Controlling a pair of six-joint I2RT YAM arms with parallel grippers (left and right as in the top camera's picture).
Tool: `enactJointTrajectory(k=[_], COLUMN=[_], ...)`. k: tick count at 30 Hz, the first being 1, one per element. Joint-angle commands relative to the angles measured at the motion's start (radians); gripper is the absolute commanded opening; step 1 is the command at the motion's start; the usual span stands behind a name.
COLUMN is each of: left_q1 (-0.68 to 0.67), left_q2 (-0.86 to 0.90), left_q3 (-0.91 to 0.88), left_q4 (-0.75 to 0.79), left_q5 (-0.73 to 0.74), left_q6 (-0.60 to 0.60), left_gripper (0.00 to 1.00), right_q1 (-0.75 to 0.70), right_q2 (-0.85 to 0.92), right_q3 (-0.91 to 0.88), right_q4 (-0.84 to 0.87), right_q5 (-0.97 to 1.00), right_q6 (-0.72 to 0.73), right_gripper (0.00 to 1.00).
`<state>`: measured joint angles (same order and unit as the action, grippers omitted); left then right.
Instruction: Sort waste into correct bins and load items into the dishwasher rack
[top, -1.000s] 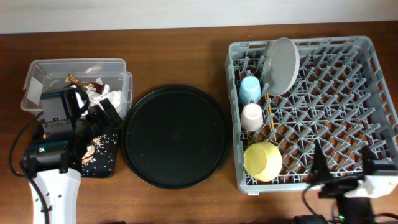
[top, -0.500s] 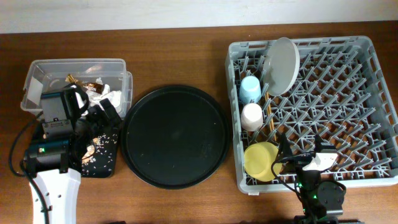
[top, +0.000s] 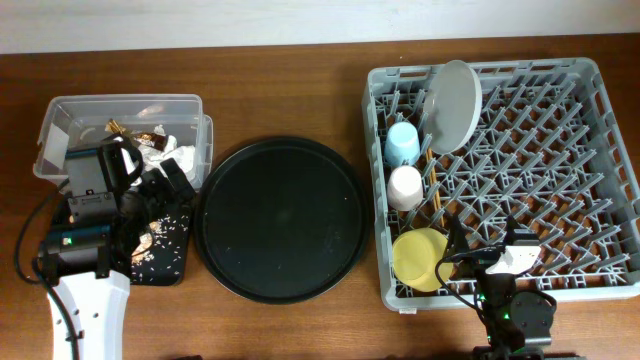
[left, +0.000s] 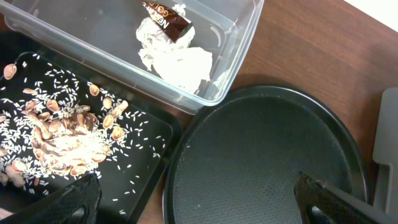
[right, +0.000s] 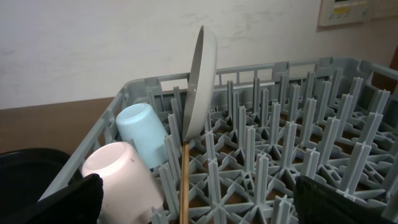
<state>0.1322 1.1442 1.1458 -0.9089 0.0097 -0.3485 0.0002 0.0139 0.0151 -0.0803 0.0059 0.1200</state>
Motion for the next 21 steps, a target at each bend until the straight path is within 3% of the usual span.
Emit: enactJointTrajectory(k=[1, 5, 9, 11, 14, 16, 20, 21], left_q1=[0.002, -0.002, -0.045, -0.045, -0.045, -0.045, -0.047, -0.056], left_q2=[-0.005, -0.117, -0.505, -0.725, -0.978, -1.069, -1.137, -1.137], left_q3=[0.004, -0.003, -0.113, -0.233, -0.473, -0.621, -0.937, -0.990], left_q4=[0.002, -0.002, -0.002, -0.006, 0.034, 0.203, 0.897, 0.990], left_q5=[-0.007, -0.006, -0.038, -0.081, -0.009, 0.037, 0.111, 0.110], left_q6=[0.001, 0.001, 0.002, 0.002, -0.013, -0.029, -0.029, -0.029], left_gripper=[0.99, 0.99, 0.99, 0.99, 0.99, 0.99, 0.99, 0.99], right_q1=[-0.007, -0.007, -0.007, -0.007, -0.007, -0.007, -0.007, -0.007], right_q2=[-0.010, -0.010, -0.010, -0.010, -0.010, -0.010, -0.010, -0.010], right_q3=[-0.010, -0.010, -0.010, -0.010, -0.010, -0.010, -0.010, -0.010], right_q4=[-0.001, -0.001, -0.001, -0.001, -0.001, -0.001, -0.001, -0.001], right_q5=[0.001, 0.001, 0.001, 0.001, 0.001, 0.001, 0.001, 0.001], right_q6=[-0.008, -0.008, -0.008, -0.008, -0.008, -0.008, -0.008, -0.008], right_gripper=[0.98, 0.98, 0.98, 0.98, 0.99, 0.98, 0.98, 0.98])
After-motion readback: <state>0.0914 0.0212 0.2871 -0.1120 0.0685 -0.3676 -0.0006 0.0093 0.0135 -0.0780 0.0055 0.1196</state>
